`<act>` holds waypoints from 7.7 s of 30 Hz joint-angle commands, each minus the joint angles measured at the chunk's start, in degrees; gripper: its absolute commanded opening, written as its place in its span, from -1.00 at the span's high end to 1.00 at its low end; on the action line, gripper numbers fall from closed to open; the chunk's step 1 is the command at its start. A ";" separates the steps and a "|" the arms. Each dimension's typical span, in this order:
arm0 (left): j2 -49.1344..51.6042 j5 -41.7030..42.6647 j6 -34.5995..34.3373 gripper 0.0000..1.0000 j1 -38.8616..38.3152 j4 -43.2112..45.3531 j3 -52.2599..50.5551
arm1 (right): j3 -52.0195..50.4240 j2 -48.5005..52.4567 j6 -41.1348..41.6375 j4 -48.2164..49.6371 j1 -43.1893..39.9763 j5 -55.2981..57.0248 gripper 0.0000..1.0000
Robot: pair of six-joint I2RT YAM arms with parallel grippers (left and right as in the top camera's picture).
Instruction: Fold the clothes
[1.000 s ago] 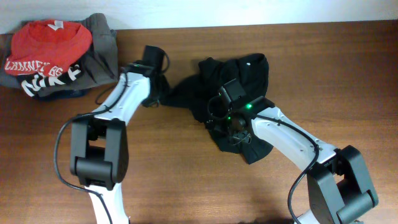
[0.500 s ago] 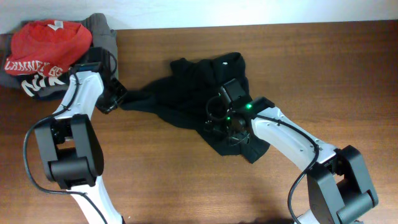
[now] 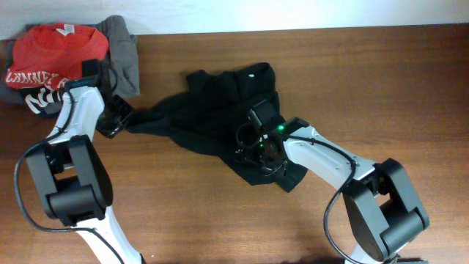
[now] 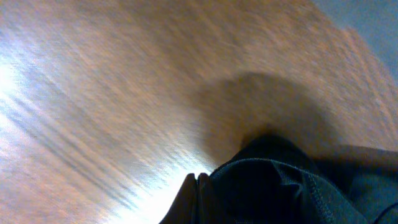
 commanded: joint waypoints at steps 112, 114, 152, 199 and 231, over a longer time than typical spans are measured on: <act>0.70 1.22 0.07 0.95 2.93 -0.70 0.68 | 10.08 3.10 -25.42 -5.86 -5.97 6.67 0.92; 0.70 1.03 0.07 0.95 2.93 -0.68 0.68 | 11.06 3.10 -26.84 -5.86 -8.04 6.82 0.92; 0.55 4.46 20.06 -0.98 -3.96 -5.44 12.61 | 25.75 -2.84 -27.91 -30.36 -25.31 0.96 -0.97; 0.61 4.52 15.98 -0.98 -4.17 -5.62 12.61 | -2.93 0.57 7.78 -3.37 -14.88 -0.55 0.00; 0.61 4.52 15.98 -0.98 -4.17 -6.25 12.61 | -2.78 -20.70 7.08 -33.70 -14.88 7.45 0.92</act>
